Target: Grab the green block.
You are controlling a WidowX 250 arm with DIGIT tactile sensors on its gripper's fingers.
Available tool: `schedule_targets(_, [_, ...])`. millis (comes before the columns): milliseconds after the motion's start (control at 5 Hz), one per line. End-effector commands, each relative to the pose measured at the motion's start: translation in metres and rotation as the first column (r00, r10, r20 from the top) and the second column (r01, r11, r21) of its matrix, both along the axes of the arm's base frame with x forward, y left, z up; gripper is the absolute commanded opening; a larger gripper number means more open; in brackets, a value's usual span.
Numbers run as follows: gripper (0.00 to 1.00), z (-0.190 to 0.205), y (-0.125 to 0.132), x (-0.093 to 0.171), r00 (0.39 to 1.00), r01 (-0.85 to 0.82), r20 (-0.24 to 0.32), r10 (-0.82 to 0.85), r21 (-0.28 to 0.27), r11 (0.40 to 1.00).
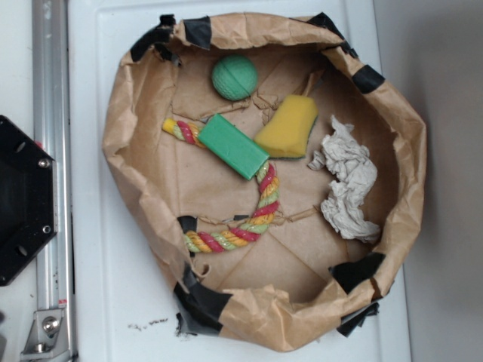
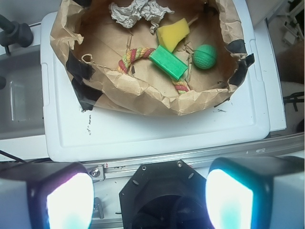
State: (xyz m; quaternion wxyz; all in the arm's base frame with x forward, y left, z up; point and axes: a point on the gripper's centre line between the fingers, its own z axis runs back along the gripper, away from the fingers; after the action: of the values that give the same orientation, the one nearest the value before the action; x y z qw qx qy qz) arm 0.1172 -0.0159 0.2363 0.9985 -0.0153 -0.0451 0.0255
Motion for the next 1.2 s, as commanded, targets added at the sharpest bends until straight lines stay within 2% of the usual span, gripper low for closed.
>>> schedule_targets(0, [1.00, 0.000, 0.000, 0.000, 1.000, 0.000, 0.000, 0.000, 0.000, 1.000])
schedule_targets(200, [1.00, -0.010, 0.014, 0.039, 0.978, 0.180, 0.095, -0.185, 0.060, 0.982])
schedule_targets(400, [1.00, -0.036, 0.032, 0.087, 0.970, 0.237, 0.056, -0.239, 0.025, 0.971])
schedule_targets(600, [1.00, -0.057, 0.048, 0.105, 0.970, 0.238, 0.047, -0.240, 0.042, 0.970])
schedule_targets(800, [1.00, -0.101, 0.054, 0.111, 0.947, 0.322, 0.014, -0.322, 0.033, 0.946])
schedule_targets(1000, [1.00, -0.129, 0.058, 0.101, 0.922, 0.379, 0.072, -0.382, 0.045, 0.924])
